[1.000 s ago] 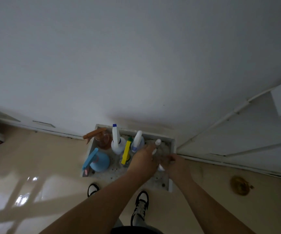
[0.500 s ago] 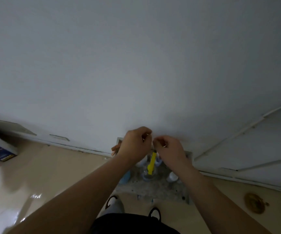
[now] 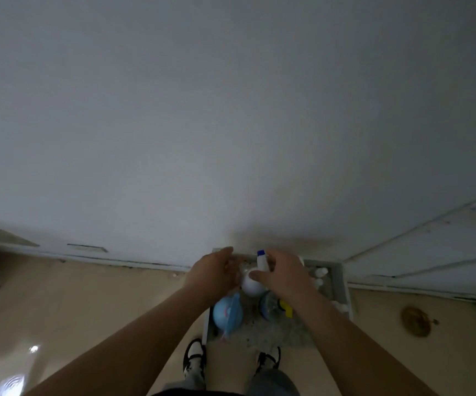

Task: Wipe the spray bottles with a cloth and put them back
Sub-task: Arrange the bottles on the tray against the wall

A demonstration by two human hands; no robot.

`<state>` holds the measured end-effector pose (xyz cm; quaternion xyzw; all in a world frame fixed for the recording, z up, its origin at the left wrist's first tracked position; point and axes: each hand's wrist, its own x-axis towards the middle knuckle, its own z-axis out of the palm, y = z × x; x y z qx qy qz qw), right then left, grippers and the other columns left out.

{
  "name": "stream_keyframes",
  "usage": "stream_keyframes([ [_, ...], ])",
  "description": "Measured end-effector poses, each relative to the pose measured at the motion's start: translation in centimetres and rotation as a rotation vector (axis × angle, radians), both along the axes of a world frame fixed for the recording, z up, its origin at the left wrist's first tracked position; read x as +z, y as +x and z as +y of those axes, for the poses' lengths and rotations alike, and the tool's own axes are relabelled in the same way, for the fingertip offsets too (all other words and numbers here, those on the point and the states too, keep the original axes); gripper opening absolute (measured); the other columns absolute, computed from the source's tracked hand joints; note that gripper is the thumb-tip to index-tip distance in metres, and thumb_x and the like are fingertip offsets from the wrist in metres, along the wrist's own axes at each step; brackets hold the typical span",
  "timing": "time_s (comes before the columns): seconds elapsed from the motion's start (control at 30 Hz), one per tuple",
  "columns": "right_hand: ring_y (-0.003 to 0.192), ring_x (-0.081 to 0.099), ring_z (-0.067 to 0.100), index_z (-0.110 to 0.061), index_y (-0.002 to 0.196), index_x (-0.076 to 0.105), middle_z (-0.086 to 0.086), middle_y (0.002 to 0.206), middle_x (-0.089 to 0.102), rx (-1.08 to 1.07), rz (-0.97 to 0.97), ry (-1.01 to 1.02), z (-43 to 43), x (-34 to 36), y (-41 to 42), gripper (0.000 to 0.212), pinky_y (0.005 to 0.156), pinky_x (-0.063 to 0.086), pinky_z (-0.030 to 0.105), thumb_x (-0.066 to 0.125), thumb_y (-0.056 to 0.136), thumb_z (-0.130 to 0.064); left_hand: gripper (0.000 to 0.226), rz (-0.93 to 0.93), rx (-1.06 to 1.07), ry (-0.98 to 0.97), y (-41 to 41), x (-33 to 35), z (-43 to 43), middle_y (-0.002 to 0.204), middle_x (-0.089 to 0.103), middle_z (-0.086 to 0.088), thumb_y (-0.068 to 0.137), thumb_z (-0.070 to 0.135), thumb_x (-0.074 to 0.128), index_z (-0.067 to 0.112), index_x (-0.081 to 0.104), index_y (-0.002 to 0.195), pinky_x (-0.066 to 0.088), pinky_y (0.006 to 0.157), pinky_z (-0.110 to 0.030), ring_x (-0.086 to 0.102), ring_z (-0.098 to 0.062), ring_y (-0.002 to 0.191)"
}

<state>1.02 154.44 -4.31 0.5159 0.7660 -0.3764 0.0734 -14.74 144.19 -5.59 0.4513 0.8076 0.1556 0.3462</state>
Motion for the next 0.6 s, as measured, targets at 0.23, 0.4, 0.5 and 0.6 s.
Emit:
stream_keyframes([
  [0.23,0.109,0.063,0.025,-0.02,0.102,0.056,0.005,0.108,0.066,0.146,-0.278,0.085,0.9,-0.8,-2.0,0.012,0.112,0.038,0.047,0.06,0.095,-0.03,0.036,0.212,-0.273,-0.145,-1.1,0.4,2.2,0.122,0.07,-0.006,0.094,0.032,0.06,0.022,0.066,0.127,0.054,0.094,-0.035,0.065,-0.026,0.111],
  [0.4,0.109,0.062,0.027,-0.02,0.114,0.067,0.007,0.113,0.068,0.25,-0.167,0.089,1.9,-0.8,-1.9,0.025,0.094,0.048,0.036,0.058,0.091,-0.014,0.033,0.31,-0.434,-0.136,-2.1,-0.2,2.9,0.119,0.068,-0.001,0.095,0.027,0.063,0.025,0.065,0.127,0.054,0.093,-0.04,0.06,-0.024,0.115],
  [0.5,0.116,0.061,0.029,-0.026,0.124,0.068,0.005,0.122,0.068,0.313,-0.158,0.101,2.5,-0.4,-1.7,0.042,0.093,0.05,0.035,0.061,0.085,-0.009,0.033,0.306,-0.438,-0.09,-2.3,-0.9,2.6,0.12,0.065,0.0,0.094,0.022,0.065,0.024,0.064,0.127,0.052,0.094,-0.037,0.057,-0.022,0.116],
  [0.6,0.119,0.06,0.03,-0.026,0.129,0.066,0.006,0.128,0.067,0.351,-0.13,0.075,3.2,-0.2,-1.3,0.048,0.097,0.051,0.038,0.061,0.085,-0.008,0.034,0.301,-0.404,-0.028,-2.1,-1.5,2.0,0.12,0.065,0.001,0.094,0.026,0.067,0.024,0.064,0.127,0.051,0.094,-0.036,0.055,-0.021,0.116],
])
